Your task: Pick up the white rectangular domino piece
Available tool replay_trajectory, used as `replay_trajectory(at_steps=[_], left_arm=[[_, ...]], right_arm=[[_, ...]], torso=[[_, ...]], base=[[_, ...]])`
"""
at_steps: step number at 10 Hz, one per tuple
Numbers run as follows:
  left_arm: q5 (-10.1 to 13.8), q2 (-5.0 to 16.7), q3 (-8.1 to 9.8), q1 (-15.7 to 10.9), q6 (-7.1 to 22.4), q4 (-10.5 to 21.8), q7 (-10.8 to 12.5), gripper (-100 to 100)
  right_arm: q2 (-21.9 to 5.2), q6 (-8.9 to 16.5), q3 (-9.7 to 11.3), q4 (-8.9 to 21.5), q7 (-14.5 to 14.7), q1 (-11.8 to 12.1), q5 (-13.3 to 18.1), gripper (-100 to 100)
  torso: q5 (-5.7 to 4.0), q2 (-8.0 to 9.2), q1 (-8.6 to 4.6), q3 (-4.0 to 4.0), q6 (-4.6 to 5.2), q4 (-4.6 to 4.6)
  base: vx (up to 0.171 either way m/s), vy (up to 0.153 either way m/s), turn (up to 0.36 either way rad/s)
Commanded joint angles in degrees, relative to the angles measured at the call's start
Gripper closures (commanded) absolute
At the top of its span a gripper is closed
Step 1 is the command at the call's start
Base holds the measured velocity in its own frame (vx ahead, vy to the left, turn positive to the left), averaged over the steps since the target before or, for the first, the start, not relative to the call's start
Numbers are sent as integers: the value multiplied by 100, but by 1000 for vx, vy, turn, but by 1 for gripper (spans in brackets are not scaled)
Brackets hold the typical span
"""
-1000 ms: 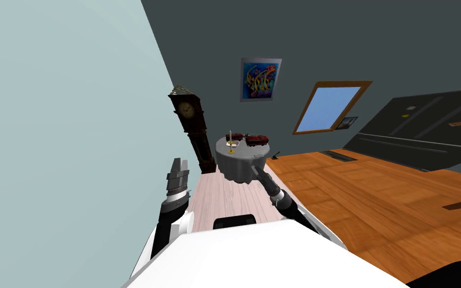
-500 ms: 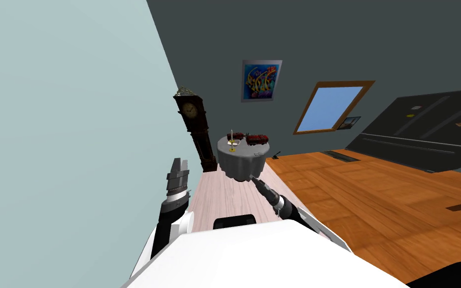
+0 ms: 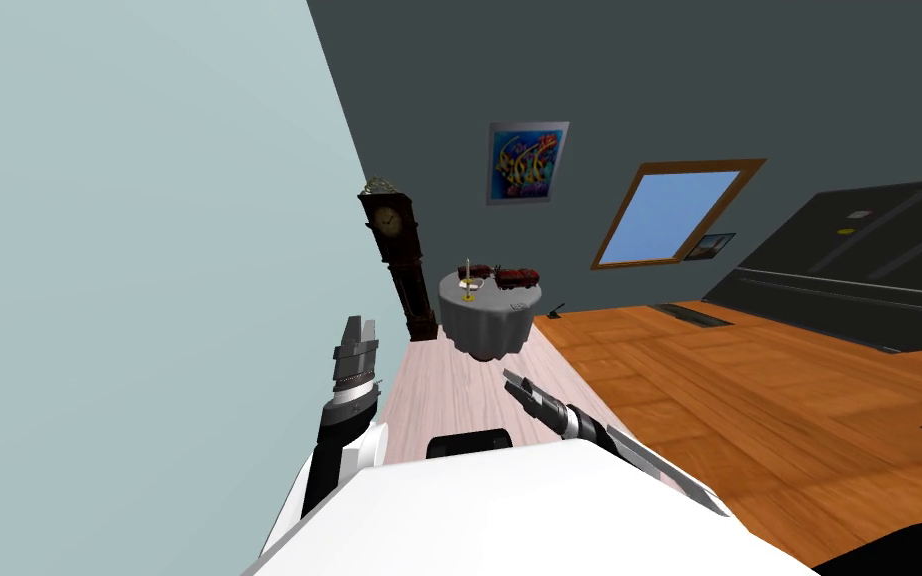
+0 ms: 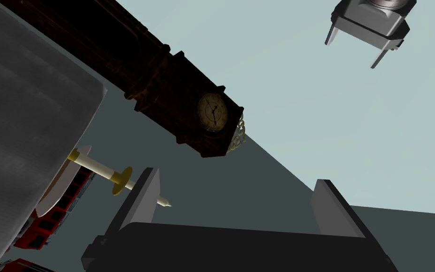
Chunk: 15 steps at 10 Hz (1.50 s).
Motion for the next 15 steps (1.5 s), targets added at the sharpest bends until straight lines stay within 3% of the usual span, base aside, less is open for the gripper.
replay_trajectory(at_steps=[1,3,4,5,8,10,11,12,13,14,15], left_arm=[[0,0,0,0,0,0,0,0],[0,0,0,0,0,0,0,0],[0,0,0,1,0,0,0,0],[0,0,0,0,0,0,0,0],[0,0,0,0,0,0,0,0],[0,0,0,1,0,0,0,0],[0,0,0,1,0,0,0,0],[0,0,0,0,0,0,0,0],[0,0,0,1,0,0,0,0],[0,0,1,1,0,0,0,0],[0,0,0,0,0,0,0,0]], right_arm=[[-286,-181,218,286,158,-72,179,-100],[-449,-181,218,462,158,-72,179,-100],[-701,-336,369,682,282,-120,320,-100],[-825,-336,369,800,282,-120,320,-100],[-1373,-633,650,1355,544,-240,610,-100],[-1587,-633,650,1510,544,-240,610,-100],[-1794,-773,780,1764,681,-311,756,-100],[-1966,-773,780,1825,681,-311,756,-100],[-1966,-773,780,1877,681,-311,756,-100],[-2246,-906,901,2045,820,-389,903,-100],[-2342,-906,901,2251,820,-389,903,-100]], torso=[[0,0,0,0,0,0],[0,-2,0,-1,1,-1],[-1,-11,-5,-6,0,-2],[0,-10,-1,-6,-2,-2],[1,-11,1,-6,1,-2],[1,-15,3,-9,0,-3],[0,-17,-3,-10,2,-3],[1,-19,1,-11,-3,-4],[0,-20,0,-11,0,-4],[-1,-21,-4,-12,1,-4],[0,-24,0,-14,-4,-5]], base=[[-60,36,94],[-34,15,18],[-34,26,101],[-32,23,67],[-29,36,104],[-13,24,31],[-10,28,161],[-9,27,81],[-2,10,-20],[2,32,167],[4,28,95]])
